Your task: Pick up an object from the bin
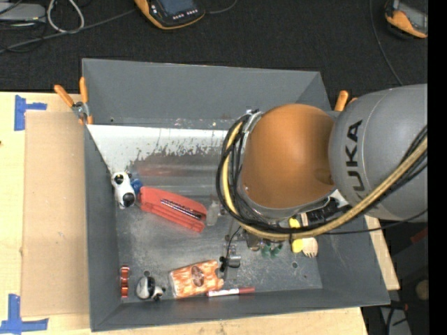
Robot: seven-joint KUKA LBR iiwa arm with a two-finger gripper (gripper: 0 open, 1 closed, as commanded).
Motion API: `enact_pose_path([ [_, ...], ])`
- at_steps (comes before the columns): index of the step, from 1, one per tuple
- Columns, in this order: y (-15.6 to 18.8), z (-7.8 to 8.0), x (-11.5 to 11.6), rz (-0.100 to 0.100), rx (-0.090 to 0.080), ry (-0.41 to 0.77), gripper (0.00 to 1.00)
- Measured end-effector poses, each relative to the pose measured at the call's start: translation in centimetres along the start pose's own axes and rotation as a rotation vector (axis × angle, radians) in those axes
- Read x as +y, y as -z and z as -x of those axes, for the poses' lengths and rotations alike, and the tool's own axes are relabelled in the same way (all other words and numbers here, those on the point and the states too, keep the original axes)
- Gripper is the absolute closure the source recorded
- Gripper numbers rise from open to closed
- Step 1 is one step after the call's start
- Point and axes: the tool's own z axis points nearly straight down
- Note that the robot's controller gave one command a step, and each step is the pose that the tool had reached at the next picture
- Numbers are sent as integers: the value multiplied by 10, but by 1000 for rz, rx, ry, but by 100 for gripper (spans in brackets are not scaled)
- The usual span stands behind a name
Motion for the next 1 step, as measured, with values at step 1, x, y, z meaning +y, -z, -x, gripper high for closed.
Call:
enact_pose_path([
  [1, 4, 2, -1, 2, -8, -5, 0],
])
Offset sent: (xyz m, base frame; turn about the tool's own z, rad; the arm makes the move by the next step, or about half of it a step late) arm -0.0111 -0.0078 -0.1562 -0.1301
